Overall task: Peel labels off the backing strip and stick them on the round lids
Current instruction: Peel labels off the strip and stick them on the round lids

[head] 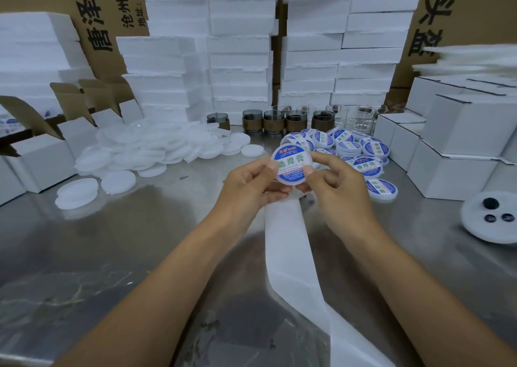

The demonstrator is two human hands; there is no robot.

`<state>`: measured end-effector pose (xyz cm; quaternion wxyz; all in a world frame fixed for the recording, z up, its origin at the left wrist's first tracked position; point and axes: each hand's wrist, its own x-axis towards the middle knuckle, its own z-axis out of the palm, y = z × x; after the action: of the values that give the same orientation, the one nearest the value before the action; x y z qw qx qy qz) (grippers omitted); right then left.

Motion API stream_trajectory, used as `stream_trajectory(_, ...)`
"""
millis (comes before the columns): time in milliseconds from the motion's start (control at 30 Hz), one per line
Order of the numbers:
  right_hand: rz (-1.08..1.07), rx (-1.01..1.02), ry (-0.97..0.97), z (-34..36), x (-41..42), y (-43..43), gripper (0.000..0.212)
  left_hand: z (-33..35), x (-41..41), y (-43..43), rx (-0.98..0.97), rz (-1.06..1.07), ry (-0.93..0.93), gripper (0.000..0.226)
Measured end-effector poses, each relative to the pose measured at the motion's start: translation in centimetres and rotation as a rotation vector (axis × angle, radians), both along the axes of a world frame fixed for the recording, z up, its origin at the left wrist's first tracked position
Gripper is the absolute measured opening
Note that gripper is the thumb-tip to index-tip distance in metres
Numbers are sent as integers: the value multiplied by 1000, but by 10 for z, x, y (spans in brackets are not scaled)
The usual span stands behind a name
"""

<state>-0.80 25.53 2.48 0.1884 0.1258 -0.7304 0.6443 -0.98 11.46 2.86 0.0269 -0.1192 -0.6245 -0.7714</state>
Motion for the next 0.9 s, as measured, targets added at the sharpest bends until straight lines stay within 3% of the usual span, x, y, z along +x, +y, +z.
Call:
stream_trajectory(200, -468, -41, -131, -10, -26, 42, 6, -1, -2, -7, 107, 95, -19, 16)
stream_trajectory(267, -563, -76, -203, -11, -31, 56, 15, -3, -3, -10, 119, 128, -25, 17)
stream_trajectory(467, -528, -333, -410, -4, -32, 75, 13, -6, -6, -14, 119, 193, -29, 20)
stream_trajectory(567, -503, -367, -471, -1, -34, 75, 14, -6, -6, -14, 111, 197, -28, 20)
stream_trajectory(667, -555, -281, -476, -3, -35, 71, 25, -6, -5, -14, 100, 198, -32, 20)
stream_trajectory(767, -634, -12, -463, -2, -33, 67, 9, -6, -4, -15, 88, 213, -38, 20)
stream_trajectory(900, -737, 184, -334, -2, -25, 62, 37, -6, 0, -17, 84, 241, -43, 21)
